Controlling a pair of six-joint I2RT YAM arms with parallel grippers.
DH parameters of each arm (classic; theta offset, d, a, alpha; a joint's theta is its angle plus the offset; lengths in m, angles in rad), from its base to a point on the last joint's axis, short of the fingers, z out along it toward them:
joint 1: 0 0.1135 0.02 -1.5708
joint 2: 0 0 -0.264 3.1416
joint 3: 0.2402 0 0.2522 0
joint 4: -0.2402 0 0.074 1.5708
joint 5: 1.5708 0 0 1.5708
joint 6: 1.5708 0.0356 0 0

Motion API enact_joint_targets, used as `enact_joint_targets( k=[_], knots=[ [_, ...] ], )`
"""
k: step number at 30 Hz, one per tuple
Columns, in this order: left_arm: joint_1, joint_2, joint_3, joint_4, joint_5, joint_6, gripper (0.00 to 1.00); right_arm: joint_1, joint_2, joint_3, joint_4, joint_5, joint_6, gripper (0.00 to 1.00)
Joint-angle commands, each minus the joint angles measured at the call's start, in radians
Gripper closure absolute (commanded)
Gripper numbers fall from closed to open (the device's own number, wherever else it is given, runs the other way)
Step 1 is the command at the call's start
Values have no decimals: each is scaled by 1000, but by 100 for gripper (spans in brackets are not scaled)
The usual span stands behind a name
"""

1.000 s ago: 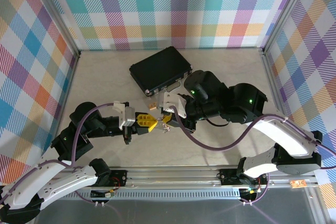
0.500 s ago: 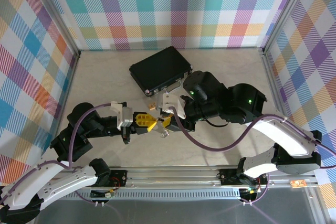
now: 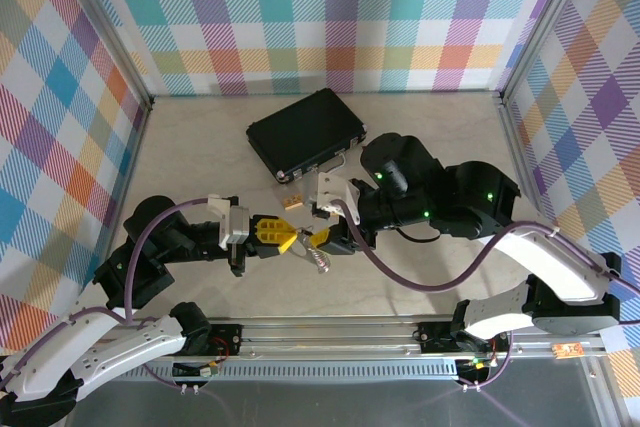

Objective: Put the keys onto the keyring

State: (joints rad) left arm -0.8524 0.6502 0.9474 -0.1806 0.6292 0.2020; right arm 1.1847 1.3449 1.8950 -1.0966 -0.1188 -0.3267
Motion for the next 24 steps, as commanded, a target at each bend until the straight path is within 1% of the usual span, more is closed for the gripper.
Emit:
enact_joint_targets(
  k=[1,3,6,12,16,24],
  knots=[
    [-5,-18,36,43,30,1,100,5,-25,2,25,-28,3,50],
    [-6,-18,36,41,32,0,100,4,-27,2,28,-24,3,52],
    [-5,-19,37,40,33,1,100,5,-26,-1,31,-30,0,61],
    [-6,-18,38,40,33,0,100,4,-13,-1,18,-74,-3,65],
    [-6,-16,38,39,35,0,100,4,-10,-6,20,-84,-6,73],
    [-6,-17,39,38,33,0,100,4,-1,-8,16,-130,-5,74]
  ],
)
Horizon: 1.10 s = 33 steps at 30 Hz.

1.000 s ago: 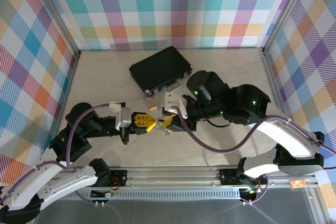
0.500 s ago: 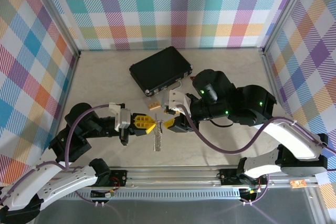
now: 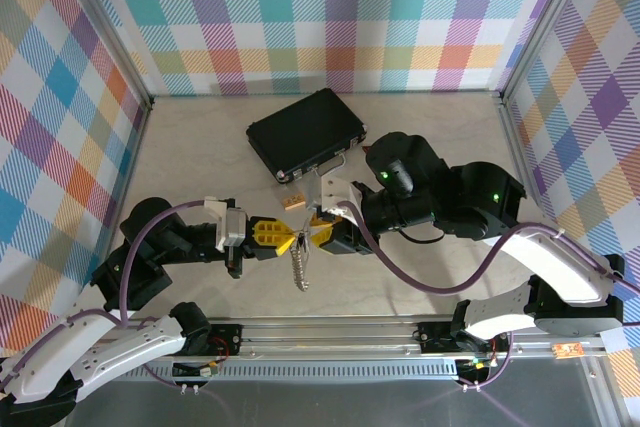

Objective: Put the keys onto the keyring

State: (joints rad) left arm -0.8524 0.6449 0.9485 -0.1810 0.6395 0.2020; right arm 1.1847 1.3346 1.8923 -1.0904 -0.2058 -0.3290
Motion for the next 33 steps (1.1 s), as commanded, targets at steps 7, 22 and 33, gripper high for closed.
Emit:
enact_joint_targets(
  k=[7,22,33],
  knots=[
    [-6,-11,38,40,28,0,100,4,18,-18,28,-65,-1,75],
    [-6,-17,41,35,37,-2,100,4,23,-20,29,-66,-7,90],
    [-6,-11,51,31,58,-1,100,4,24,-33,21,-89,7,94]
  ],
)
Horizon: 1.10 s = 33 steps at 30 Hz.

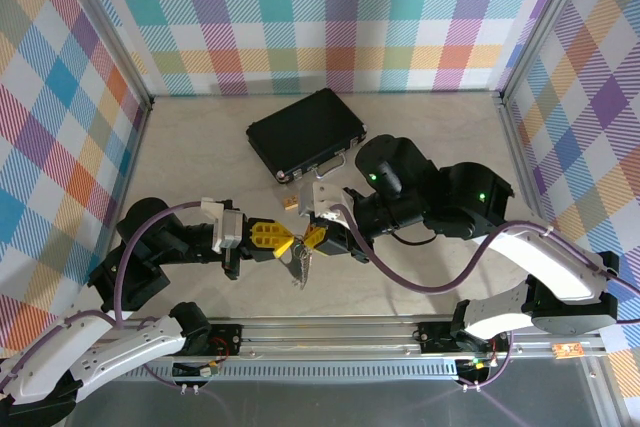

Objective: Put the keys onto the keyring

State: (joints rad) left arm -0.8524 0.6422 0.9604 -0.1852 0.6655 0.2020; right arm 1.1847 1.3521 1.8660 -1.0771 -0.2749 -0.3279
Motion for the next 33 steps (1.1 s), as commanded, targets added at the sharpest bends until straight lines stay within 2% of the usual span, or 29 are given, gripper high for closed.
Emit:
enact_joint_targets(
  k=[1,11,15,17,22,24,33],
  knots=[
    [-5,-8,41,35,33,-2,100,4,11,-3,5,-20,3,94],
    [-5,-1,47,27,57,0,100,4,16,20,7,-6,5,95],
    [-5,13,61,9,69,2,100,5,21,37,0,-8,15,92],
    [-6,11,61,6,66,4,100,3,18,35,5,-6,19,86],
    [-6,-1,53,24,54,-4,100,5,-23,-21,72,1,28,61],
    [-5,-5,49,36,52,-11,100,4,-46,-54,103,10,38,58],
    [-6,-4,57,50,43,-28,100,5,-166,-258,309,5,86,63]
  ],
)
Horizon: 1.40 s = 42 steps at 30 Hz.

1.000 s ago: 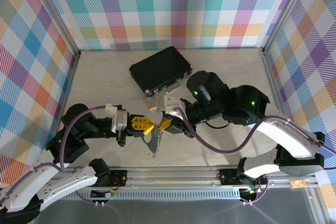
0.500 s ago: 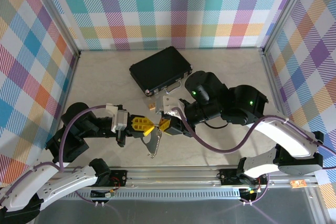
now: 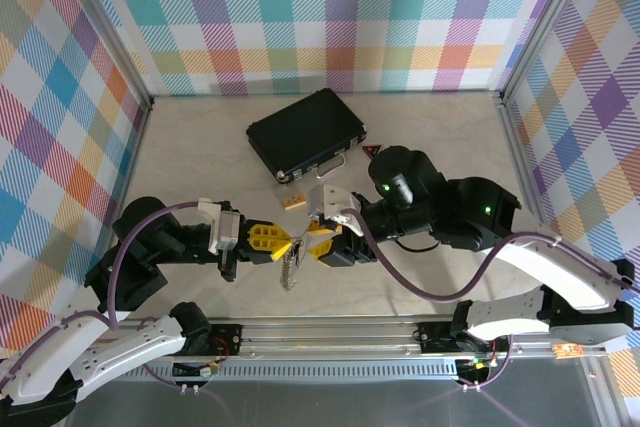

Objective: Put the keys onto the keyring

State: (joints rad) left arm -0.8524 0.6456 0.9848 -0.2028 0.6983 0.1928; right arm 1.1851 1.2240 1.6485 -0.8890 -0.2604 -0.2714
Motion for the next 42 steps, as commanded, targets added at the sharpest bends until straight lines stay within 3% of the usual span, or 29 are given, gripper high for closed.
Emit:
enact_joint_targets(
  k=[1,12,21,28,42],
  knots=[
    [-6,-8,32,66,6,-19,100,4,-48,-64,146,-19,34,63],
    [-6,-10,14,98,-30,-32,100,4,-99,-203,311,-46,105,65],
    [-5,-17,3,105,-42,-39,100,4,-101,-274,418,-38,136,60],
    [-5,-26,-13,109,-78,-37,100,4,-102,-297,450,-52,153,53],
    [-6,-35,-26,81,-137,-9,100,5,-105,-314,479,13,166,50]
  ],
)
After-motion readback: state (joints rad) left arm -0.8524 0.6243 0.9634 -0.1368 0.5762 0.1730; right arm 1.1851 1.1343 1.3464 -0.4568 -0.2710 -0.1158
